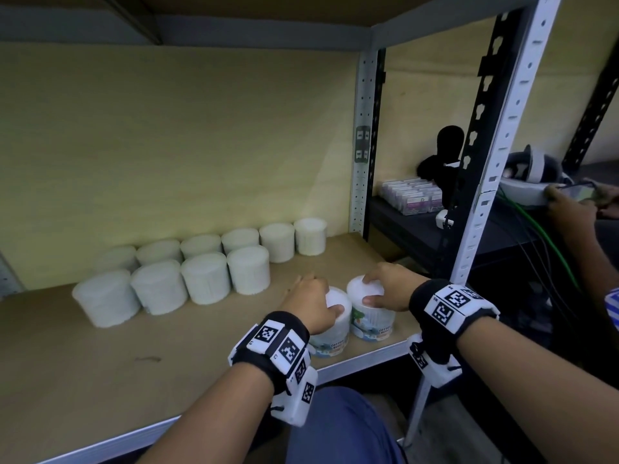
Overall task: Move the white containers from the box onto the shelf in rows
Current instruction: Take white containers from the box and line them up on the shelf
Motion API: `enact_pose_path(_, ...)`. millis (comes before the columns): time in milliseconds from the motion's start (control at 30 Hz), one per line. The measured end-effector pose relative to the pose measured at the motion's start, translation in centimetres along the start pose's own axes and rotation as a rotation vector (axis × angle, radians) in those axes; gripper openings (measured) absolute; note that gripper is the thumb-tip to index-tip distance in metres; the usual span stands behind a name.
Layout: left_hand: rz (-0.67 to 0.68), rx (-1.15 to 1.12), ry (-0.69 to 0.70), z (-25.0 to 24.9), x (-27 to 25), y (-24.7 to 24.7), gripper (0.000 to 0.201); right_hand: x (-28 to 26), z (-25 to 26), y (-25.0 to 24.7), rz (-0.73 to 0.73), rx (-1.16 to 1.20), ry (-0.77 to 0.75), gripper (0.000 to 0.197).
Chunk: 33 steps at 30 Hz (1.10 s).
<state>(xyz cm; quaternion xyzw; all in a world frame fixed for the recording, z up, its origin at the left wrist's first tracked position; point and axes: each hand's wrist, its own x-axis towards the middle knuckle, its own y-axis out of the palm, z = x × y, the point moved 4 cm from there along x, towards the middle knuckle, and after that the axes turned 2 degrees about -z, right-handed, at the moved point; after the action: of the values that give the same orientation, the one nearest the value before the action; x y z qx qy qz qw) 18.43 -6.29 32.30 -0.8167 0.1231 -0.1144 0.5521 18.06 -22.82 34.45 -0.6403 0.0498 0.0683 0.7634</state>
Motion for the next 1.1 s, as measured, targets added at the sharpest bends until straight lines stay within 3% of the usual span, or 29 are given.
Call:
enact_pose_path(233,-0.055,-0.101,-0.024,3.1,0.2,-2.9,0.051,0.7,2.9,-2.1,-0.06,0.079,-0.049,0.052)
enact_pose_path(567,-0.145,-0.114,-0.236,14.6,-0.3,-9.8,0.047,5.6,14.4,-2.6,-0.129,0.259,-0.178,0.042)
enact_pose_path(833,-0.09,-0.069,-0.313,21.3,2.0,-11.5,0.05,12.0,21.0,-1.4,-0.072,0.129,-0.154,0.049)
enact_pose_path(1100,-0.022,-0.019,-0.307,23.7,5.2,-9.9,0.058,16.5,22.7,0.6,0.031,-0.042,-0.101,0.058)
